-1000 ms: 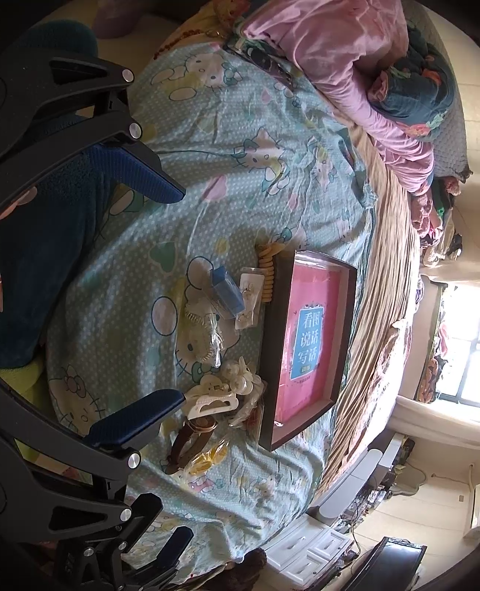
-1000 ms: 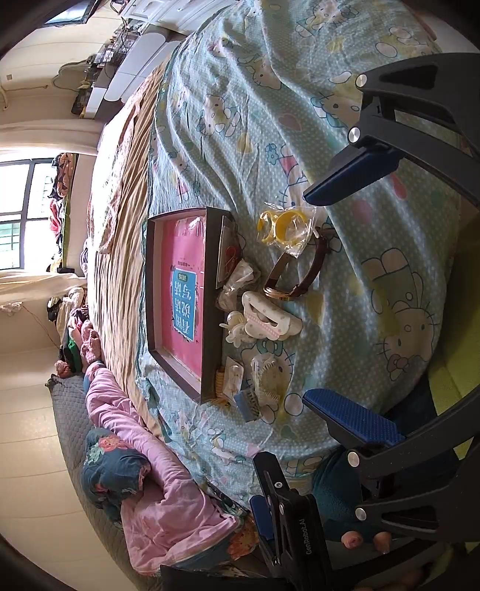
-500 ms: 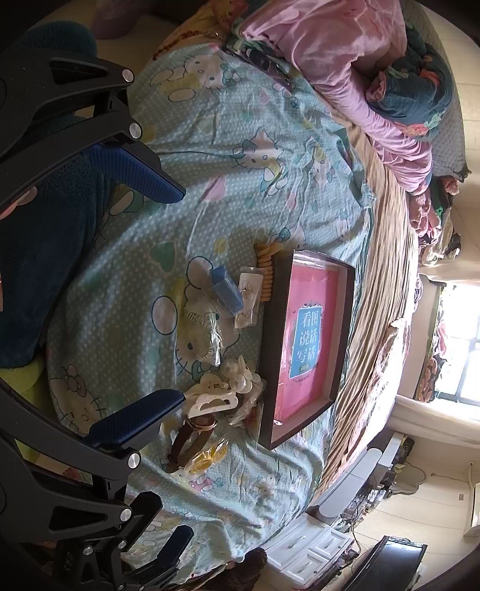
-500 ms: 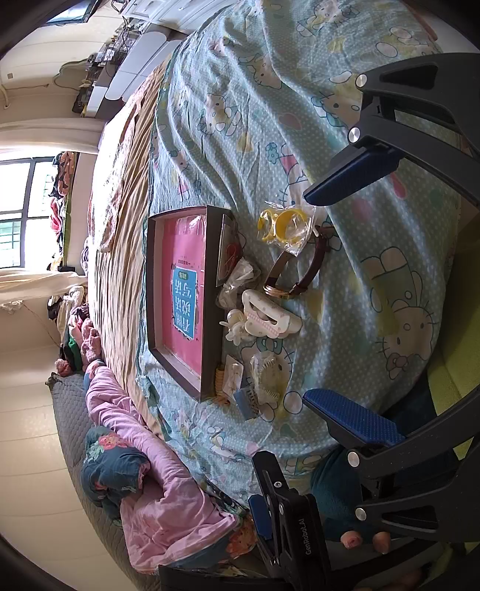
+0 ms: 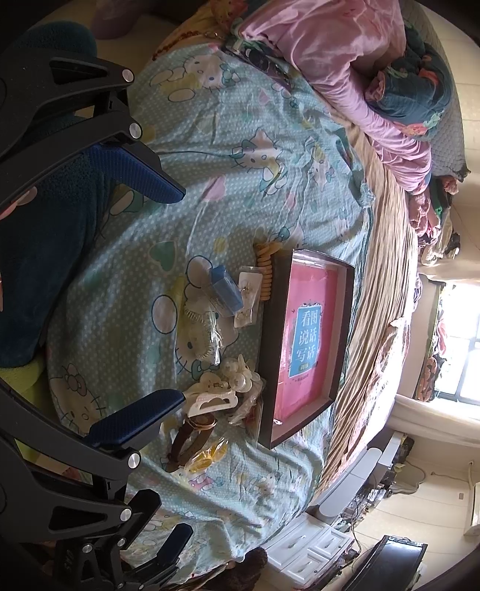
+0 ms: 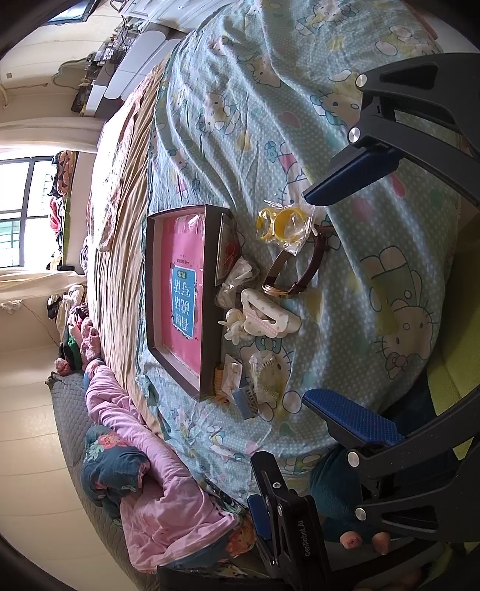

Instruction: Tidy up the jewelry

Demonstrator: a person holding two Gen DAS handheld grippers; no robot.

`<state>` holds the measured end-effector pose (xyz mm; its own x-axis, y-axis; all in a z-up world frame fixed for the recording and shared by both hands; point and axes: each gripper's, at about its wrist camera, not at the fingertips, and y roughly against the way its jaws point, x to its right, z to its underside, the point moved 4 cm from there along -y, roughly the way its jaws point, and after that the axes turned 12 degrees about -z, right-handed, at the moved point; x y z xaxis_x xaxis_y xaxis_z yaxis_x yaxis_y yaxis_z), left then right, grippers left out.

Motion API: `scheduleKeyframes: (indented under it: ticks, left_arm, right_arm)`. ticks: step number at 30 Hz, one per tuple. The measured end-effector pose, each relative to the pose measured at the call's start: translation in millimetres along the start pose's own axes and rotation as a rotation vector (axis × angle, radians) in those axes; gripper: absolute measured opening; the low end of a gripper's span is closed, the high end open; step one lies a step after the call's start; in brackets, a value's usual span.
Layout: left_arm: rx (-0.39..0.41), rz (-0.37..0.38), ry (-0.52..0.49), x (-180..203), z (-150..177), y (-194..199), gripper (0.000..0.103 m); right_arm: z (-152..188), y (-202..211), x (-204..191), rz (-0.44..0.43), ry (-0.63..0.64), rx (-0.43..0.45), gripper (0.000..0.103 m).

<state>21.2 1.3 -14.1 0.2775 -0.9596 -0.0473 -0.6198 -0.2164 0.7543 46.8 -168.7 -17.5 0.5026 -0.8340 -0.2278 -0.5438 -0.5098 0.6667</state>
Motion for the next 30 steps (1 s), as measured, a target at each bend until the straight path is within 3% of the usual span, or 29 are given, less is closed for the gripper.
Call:
scheduleKeyframes:
  ticks: [10,30]
  left_arm:
    - [-0.017,-0.008,0.030,-7.9,-3.0,-3.2,0.094]
    - [-0.133,-0.024,0.066,-30.3,-2.7,-63.9,0.094]
  right_arm:
    - [-3.7,-9.2,1.8,-0.018,0.016,-0.015,0.099]
    - [-16.0,-31.4,41.7,0.005,-0.026,-0.034,0.099]
